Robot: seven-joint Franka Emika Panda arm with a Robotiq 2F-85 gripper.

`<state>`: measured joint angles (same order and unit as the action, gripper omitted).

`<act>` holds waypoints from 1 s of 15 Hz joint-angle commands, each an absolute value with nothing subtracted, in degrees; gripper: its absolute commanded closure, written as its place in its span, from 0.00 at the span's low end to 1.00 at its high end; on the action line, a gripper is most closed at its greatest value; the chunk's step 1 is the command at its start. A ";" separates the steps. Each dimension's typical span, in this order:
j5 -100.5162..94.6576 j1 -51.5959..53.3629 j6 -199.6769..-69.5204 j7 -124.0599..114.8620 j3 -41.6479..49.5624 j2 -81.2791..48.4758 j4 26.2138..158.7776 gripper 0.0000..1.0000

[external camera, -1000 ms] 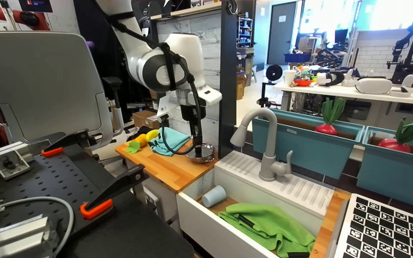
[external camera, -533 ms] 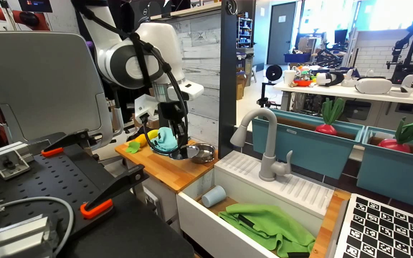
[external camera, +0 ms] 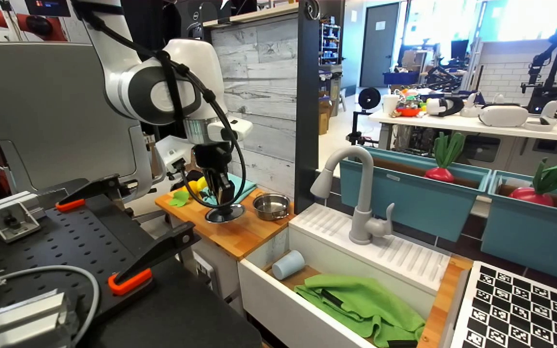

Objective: Uncover the pot and put the lid on the counter

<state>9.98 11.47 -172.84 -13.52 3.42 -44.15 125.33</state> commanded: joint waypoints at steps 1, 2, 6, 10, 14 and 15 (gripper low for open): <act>7.20 10.11 -171.99 -10.23 2.34 -44.17 124.62 0.95; 6.74 10.10 -171.69 -9.69 2.42 -44.51 124.00 0.95; 5.18 9.84 -169.56 -7.79 2.41 -46.49 121.11 0.95; 3.73 10.26 -167.58 -7.08 3.03 -48.96 118.10 0.95; 2.06 11.43 -164.67 -7.28 4.44 -51.53 115.24 0.95; 1.57 11.61 -163.89 -7.40 4.72 -52.14 114.48 0.95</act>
<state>3.75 10.95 -166.83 -7.36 3.56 -49.95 117.80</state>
